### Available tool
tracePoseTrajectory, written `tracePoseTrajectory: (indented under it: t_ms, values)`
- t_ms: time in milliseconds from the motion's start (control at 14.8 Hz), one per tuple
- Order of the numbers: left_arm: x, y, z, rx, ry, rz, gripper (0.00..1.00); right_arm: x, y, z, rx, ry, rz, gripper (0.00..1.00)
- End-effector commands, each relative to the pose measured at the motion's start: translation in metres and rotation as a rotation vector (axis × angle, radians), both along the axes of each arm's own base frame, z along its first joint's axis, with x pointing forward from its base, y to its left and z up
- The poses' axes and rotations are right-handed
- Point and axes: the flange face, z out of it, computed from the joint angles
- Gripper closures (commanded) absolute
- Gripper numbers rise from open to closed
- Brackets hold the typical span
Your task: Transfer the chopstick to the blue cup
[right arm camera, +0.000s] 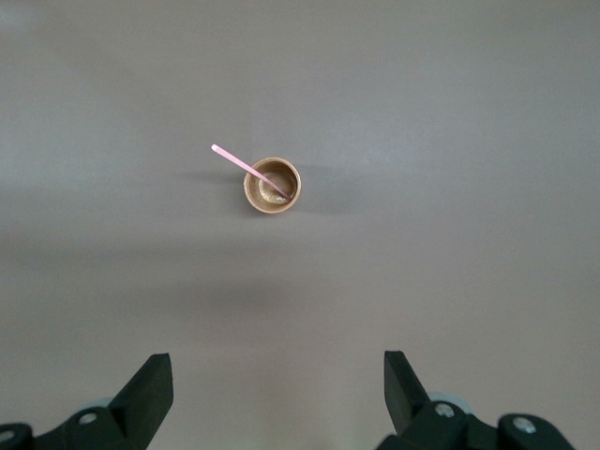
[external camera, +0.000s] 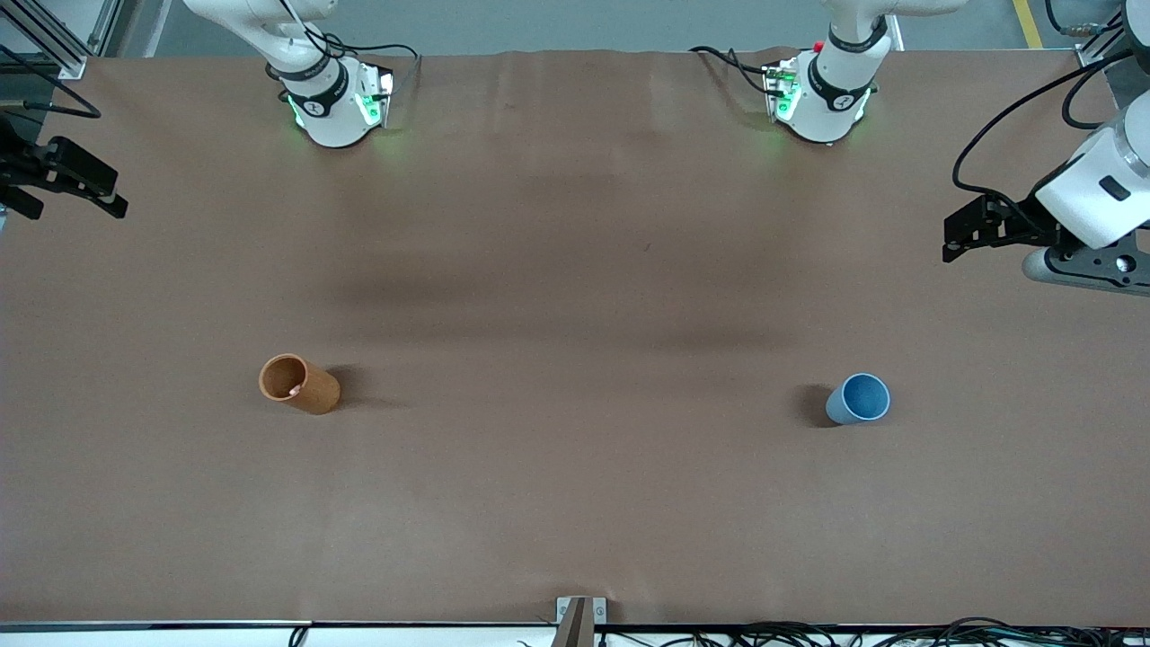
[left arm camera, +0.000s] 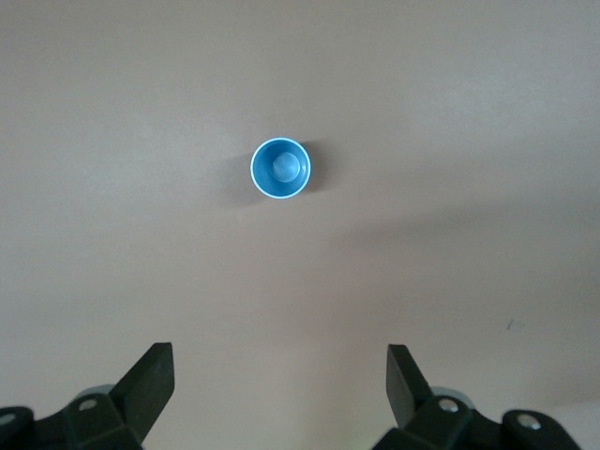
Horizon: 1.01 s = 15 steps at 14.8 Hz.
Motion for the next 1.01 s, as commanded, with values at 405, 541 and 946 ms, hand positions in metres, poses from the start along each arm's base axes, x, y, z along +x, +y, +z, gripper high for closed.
tracePoseTrajectory:
  t_ms: [405, 541, 946]
  values:
    - [0.008, -0.001, -0.005, -0.008, 0.002, 0.017, 0.0, 0.0, -0.001, -0.003, -0.004, 0.0, -0.018, 0.01]
    - [0.016, 0.008, -0.018, -0.011, 0.019, 0.03, 0.0, 0.0, 0.0, -0.002, -0.005, 0.0, -0.019, 0.01]
    - [0.081, 0.041, -0.159, 0.015, 0.055, 0.09, 0.0, 0.0, 0.002, -0.002, -0.005, -0.003, -0.014, 0.0]
